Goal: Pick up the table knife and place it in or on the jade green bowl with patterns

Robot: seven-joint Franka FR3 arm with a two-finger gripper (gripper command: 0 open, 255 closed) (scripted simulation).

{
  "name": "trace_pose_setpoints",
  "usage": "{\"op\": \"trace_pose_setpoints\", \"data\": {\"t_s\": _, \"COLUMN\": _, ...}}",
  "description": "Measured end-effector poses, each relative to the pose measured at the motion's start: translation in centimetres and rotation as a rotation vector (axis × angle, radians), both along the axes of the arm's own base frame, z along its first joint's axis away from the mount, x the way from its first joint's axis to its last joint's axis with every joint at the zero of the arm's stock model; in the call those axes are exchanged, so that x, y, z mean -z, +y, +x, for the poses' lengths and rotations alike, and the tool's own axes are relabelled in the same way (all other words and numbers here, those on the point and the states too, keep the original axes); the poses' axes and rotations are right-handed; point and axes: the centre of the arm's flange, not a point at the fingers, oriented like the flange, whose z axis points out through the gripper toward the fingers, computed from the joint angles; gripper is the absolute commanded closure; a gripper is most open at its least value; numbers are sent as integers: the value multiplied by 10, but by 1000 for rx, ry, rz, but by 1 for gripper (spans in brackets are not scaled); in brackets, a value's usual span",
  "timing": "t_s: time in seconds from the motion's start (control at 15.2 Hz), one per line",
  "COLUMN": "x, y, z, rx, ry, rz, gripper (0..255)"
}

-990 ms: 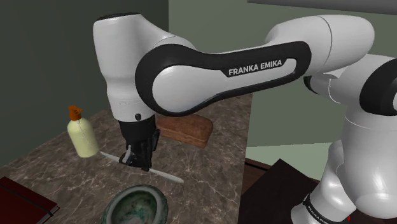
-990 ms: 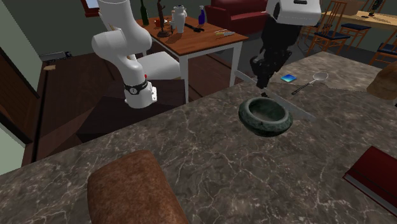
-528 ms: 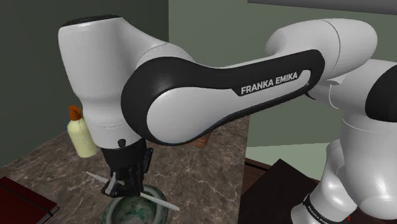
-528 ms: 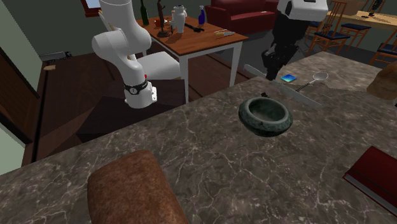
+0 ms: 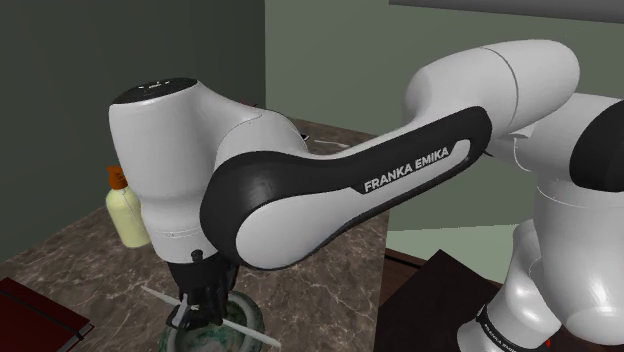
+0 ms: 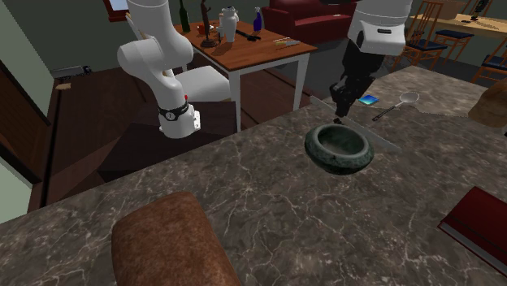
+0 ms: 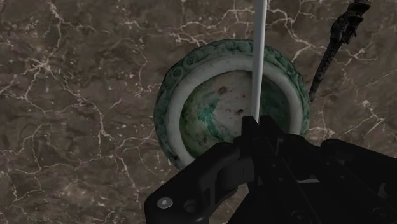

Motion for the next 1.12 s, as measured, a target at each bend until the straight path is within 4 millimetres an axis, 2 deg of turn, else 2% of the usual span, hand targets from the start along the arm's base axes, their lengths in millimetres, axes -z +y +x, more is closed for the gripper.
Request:
{"op": "trace_pose_setpoints", "data": {"t_s": 0.46, "x": 35, "y": 0, "z": 0, "rx": 0, "ry": 0, "rz": 0, "gripper": 255}}
{"op": "trace_pose_setpoints", "data": {"t_s": 0.86, "x": 40, "y": 0, "z": 0, "rx": 0, "ry": 0, "rz": 0, "gripper": 255}}
{"op": "trace_pose_setpoints", "data": {"t_s": 0.92, "x": 40, "y": 0, "z": 0, "rx": 0, "ry": 0, "rz": 0, "gripper": 0}}
{"op": "trace_pose_setpoints", "data": {"t_s": 1.12, "x": 40, "y": 0, "z": 0, "rx": 0, "ry": 0, "rz": 0, "gripper": 0}}
